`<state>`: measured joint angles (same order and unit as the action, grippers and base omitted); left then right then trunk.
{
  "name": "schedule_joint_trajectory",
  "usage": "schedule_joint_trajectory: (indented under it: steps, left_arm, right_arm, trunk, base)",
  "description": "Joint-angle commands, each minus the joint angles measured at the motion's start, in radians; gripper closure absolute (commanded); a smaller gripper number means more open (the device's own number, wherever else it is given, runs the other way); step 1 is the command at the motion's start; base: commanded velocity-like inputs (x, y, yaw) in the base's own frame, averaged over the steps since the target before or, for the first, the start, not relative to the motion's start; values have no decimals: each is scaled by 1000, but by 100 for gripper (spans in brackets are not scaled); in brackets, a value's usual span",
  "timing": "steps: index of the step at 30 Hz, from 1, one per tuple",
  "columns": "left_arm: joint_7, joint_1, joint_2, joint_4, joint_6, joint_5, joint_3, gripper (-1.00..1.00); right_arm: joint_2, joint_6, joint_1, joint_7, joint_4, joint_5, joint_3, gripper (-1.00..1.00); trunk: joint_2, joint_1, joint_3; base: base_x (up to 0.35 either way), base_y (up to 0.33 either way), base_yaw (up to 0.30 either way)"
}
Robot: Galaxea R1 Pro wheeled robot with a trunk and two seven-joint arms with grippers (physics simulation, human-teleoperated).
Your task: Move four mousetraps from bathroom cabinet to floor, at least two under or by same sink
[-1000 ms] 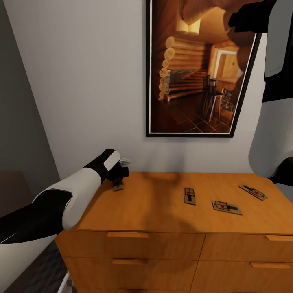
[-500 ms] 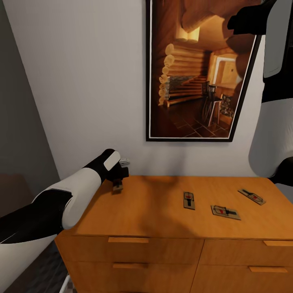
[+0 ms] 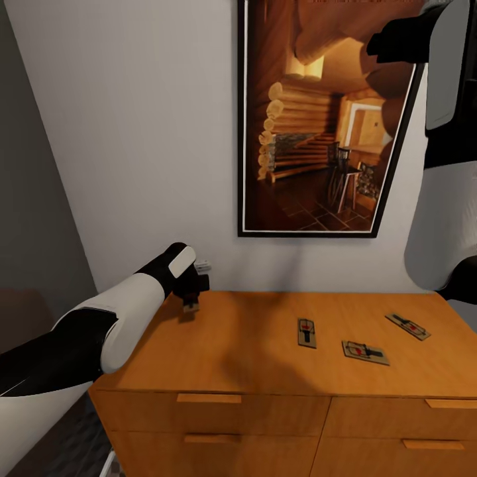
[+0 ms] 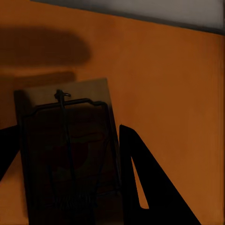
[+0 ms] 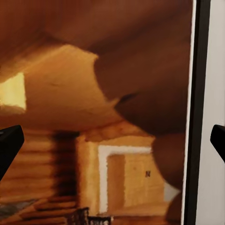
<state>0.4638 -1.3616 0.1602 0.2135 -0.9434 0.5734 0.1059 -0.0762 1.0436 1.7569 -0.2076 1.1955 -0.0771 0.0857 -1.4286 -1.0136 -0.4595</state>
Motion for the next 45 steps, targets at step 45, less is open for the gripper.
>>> schedule_joint_trajectory:
  steps: [45]
  left_arm:
    - [4, -1, -6, 8, -46, 3, 13, 100]
  right_arm:
    - [-4, 4, -81, -10, 21, -102, 2, -100]
  trunk:
    - [49, 27, 21]
  base:
    - [-46, 0, 0]
